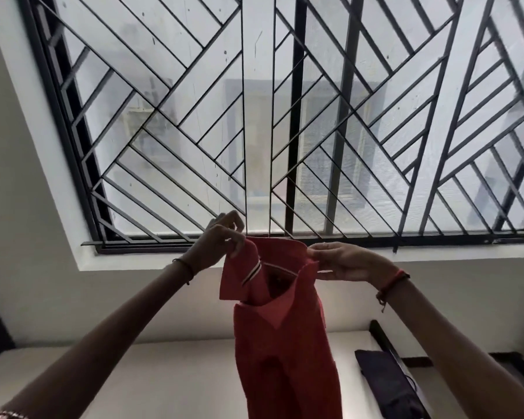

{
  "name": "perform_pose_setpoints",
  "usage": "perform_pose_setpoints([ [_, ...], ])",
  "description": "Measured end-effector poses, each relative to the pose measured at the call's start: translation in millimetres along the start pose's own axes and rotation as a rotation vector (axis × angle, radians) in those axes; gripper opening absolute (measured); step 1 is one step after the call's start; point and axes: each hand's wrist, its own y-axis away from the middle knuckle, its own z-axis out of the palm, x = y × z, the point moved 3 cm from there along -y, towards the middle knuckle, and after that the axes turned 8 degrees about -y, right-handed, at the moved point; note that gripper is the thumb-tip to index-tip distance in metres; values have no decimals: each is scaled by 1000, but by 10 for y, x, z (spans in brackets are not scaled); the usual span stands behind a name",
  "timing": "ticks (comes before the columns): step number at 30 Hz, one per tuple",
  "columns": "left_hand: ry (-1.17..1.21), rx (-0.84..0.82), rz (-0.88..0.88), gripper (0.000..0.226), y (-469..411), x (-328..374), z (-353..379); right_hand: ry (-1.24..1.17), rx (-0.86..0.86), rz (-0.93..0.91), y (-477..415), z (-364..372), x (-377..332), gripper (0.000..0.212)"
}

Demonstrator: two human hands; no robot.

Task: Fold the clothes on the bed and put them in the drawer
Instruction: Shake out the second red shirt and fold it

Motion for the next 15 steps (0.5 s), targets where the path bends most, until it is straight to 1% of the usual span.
perform_pose_setpoints([
  [2, 0, 16, -18, 13, 79, -24, 85, -39, 66, 25, 16, 1, 18, 3],
  [5, 29, 2, -2, 12, 175, -19, 196, -140, 172, 70, -11, -2, 89, 22],
  [7, 42, 11, 22, 6, 236, -18, 257, -192, 237, 87, -35, 11, 139, 29],
  [8, 66, 22, 21, 3, 281, -34, 294, -207, 245, 100, -47, 33, 162, 30],
  [9, 95, 38, 4, 5, 332, -58, 337, -234, 239, 103, -50, 69, 173, 31],
  [12, 115, 82, -93, 7, 528, -117, 492, -353, 200, 59, -73, 147, 154, 36],
  [14, 97, 100, -192, 26, 659, -149, 594, -399, 186, 35, -71, 194, 107, 38],
  [15, 129, 74, -274, 35, 704, -154, 645, -408, 189, 22, -77, 211, 88, 37],
])
